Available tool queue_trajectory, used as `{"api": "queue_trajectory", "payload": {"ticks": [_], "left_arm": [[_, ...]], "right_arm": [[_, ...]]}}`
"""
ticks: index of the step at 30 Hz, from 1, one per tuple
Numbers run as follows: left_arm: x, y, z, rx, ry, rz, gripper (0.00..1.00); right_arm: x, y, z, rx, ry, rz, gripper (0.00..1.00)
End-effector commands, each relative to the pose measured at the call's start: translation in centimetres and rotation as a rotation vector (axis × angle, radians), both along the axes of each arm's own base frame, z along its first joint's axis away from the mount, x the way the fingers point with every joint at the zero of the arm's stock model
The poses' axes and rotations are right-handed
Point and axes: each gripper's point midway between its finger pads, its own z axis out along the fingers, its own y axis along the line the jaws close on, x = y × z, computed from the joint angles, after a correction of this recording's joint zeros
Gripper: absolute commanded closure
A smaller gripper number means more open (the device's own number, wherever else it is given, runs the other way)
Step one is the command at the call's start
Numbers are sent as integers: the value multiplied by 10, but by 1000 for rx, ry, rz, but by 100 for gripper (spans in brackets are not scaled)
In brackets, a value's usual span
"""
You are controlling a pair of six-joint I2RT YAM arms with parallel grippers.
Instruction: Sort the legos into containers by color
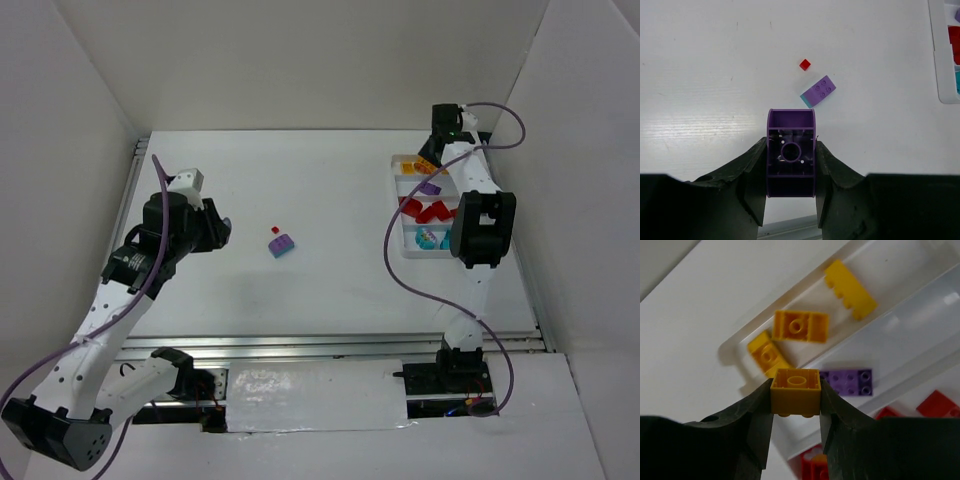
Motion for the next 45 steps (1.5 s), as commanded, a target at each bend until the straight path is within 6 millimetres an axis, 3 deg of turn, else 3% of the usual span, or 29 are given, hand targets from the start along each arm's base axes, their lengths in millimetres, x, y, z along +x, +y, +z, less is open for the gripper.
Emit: {"api": "queue_trajectory", "payload": {"ticks": [1,3,5,10,11,12,16,18,21,25,28,29,31,33,35,37,38,39,40,42,43,44,45], "left_arm": [[6,2,27,8,-113,-7,100],[6,0,26,9,-112,-16,100],[5,-1,26,17,-111,-19,100],[5,-3,21,41,-92,-26,100],[5,-5,19,43,-87,-33,100],[6,-5,17,47,-79,-34,99],[6,-6,14,58,-67,-36,95],[7,-7,12,59,-63,-37,95],[7,-7,10,63,-56,-36,95],[8,-8,8,64,-50,-41,94],[8,-8,7,64,-47,-43,93],[8,-9,8,64,-48,-45,92],[8,-9,8,64,-48,-46,91],[9,-9,9,63,-51,-46,91],[9,-9,7,63,-45,-45,91],[8,-13,8,52,-47,-66,92],[8,-15,9,47,-50,-76,94],[8,-21,11,30,-50,-107,97],[8,-24,12,22,-54,-129,100],[4,-41,17,-30,-64,-222,100],[1,-48,18,-48,-73,-274,100],[-1,-56,21,-69,-83,-321,100],[-5,-64,24,-96,-94,-371,100]], "right_arm": [[9,-37,-12,32,72,-123,100],[24,-50,-3,34,39,-142,100],[33,-66,-10,14,19,-168,100],[39,-94,-20,-11,8,-208,99],[43,-98,-15,-20,-6,-211,99],[44,-101,-24,-23,12,-211,97],[47,-113,-31,-24,17,-219,88],[47,-118,-40,-5,27,-220,75],[45,-124,-46,15,35,-231,72],[46,-131,-44,3,24,-247,55],[47,-136,-36,0,6,-258,31],[48,-135,-32,-1,-1,-256,18],[49,-134,-22,0,-16,-247,0],[50,-131,-11,3,-33,-233,0],[50,-121,17,20,-73,-201,1],[44,-96,32,38,-75,-140,0],[38,-71,69,75,-131,-56,0],[31,-33,59,86,-104,46,1],[17,-8,105,97,-180,125,0],[-6,64,122,160,-206,349,0],[-29,107,111,170,-162,441,0],[-52,130,139,170,-205,498,0],[-68,153,142,176,-208,549,0]]}}
